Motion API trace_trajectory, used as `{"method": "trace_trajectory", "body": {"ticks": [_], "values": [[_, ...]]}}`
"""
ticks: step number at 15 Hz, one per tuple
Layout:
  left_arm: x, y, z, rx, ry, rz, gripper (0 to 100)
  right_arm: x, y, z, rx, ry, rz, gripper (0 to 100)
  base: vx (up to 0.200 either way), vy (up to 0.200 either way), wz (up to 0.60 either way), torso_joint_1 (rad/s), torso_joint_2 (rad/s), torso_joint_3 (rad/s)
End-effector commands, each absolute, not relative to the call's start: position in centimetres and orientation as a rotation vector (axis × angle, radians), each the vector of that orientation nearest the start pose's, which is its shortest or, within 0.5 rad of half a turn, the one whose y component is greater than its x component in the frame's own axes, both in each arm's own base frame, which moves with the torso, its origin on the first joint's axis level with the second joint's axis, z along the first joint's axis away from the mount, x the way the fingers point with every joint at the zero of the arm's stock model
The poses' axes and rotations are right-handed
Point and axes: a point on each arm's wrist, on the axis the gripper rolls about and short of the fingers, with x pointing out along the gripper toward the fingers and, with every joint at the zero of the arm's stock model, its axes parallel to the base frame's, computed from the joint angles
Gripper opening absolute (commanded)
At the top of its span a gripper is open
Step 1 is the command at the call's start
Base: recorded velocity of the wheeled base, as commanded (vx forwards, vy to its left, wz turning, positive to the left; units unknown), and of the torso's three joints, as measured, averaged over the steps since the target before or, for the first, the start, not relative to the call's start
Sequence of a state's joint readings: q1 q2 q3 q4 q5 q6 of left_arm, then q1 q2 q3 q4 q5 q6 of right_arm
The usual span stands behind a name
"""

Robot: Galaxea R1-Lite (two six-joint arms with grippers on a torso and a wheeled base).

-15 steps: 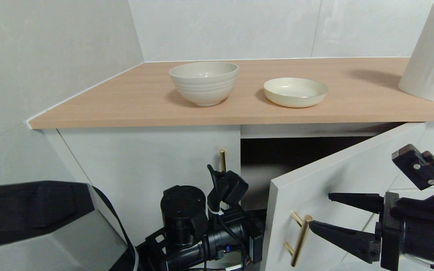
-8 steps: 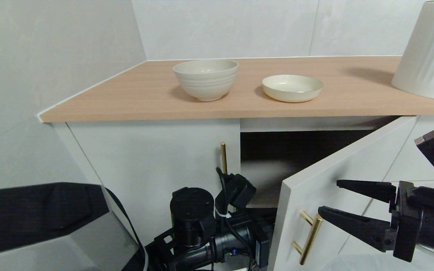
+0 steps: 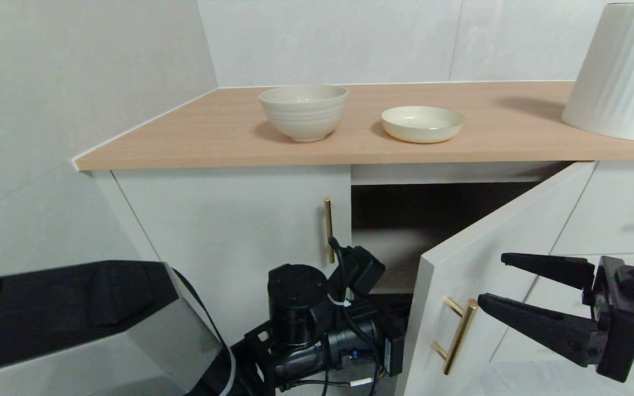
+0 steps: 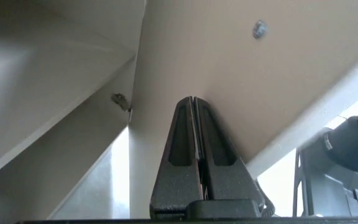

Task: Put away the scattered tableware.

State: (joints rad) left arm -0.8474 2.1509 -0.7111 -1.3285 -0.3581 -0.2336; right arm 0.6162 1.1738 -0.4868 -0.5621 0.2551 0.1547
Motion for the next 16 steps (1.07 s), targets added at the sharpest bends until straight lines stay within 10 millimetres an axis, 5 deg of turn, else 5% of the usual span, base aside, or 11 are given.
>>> {"method": "trace_trajectory", "body": {"ticks": [1,4,8,13,16], "values": [[23.9,-28.2,8.3,-0.180,0.241,-1.182,0,13.0,9.9,21.8,0.128,0.162,0.858,100,0.000,0.000,0.00,0.000,0.00,0.000],[23.7,-29.0,8.7,-0.179,0.240,-1.188,0,12.6,9.2,23.1,0.140,0.097,0.846,100,-0.200,0.000,0.00,0.010,0.00,0.001],[23.1,-30.6,9.4,-0.174,0.246,-1.224,0,12.3,9.0,24.6,0.152,0.035,0.849,100,0.000,0.000,0.00,0.000,0.00,0.000],[18.3,-36.3,11.9,-0.194,0.269,-1.404,0,12.4,9.1,26.3,0.165,-0.023,0.853,100,0.000,0.000,0.00,0.000,0.00,0.000],[16.7,-35.1,14.5,-0.284,0.284,-1.426,0,12.5,9.1,26.6,0.167,-0.032,0.854,100,0.000,0.000,0.00,0.000,0.00,0.000]]}}
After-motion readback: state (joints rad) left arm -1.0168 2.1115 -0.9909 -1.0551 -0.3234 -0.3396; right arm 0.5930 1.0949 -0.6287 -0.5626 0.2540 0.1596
